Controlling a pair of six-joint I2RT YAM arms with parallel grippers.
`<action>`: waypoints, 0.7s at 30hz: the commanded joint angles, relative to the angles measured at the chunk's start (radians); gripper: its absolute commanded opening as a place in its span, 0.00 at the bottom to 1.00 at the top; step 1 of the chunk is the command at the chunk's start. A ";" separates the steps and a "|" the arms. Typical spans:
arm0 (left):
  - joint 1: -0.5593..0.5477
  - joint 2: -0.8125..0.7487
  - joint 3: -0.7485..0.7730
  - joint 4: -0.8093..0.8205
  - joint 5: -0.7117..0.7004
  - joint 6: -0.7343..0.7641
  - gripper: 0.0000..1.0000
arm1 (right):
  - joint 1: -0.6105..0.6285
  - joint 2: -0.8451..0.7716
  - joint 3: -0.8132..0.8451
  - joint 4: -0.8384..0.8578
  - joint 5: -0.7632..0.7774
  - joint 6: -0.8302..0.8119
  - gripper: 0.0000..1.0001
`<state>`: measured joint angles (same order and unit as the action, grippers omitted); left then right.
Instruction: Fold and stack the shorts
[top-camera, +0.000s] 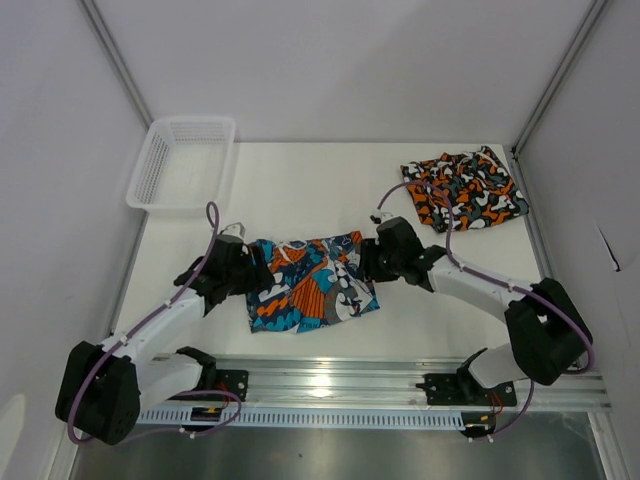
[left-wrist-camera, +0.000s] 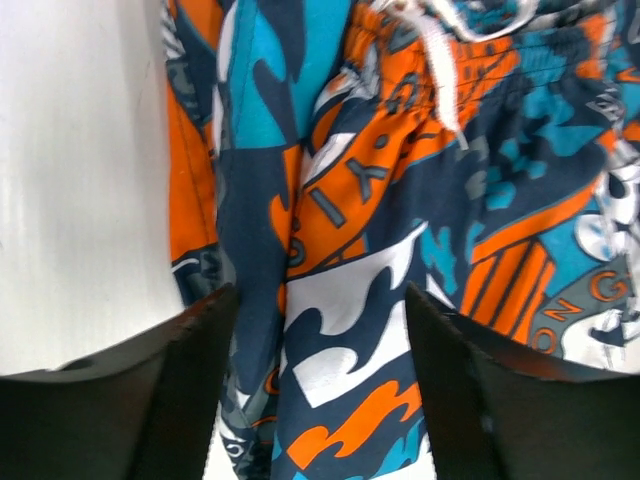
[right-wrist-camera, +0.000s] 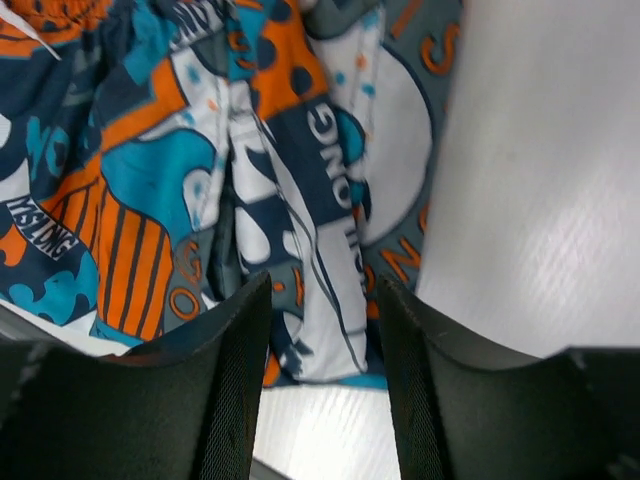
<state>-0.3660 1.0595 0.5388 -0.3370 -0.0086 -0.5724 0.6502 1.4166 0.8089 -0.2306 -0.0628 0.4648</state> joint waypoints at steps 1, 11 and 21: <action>0.004 -0.055 -0.020 0.082 0.047 0.028 0.67 | -0.006 0.085 0.094 0.056 -0.087 -0.117 0.48; 0.006 0.051 0.003 0.142 0.062 0.049 0.55 | -0.006 0.281 0.196 0.097 -0.115 -0.153 0.54; 0.004 0.171 0.021 0.191 0.067 0.059 0.35 | -0.003 0.324 0.219 0.097 -0.112 -0.160 0.20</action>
<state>-0.3660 1.2148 0.5259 -0.1925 0.0414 -0.5373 0.6476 1.7428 0.9939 -0.1589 -0.1669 0.3172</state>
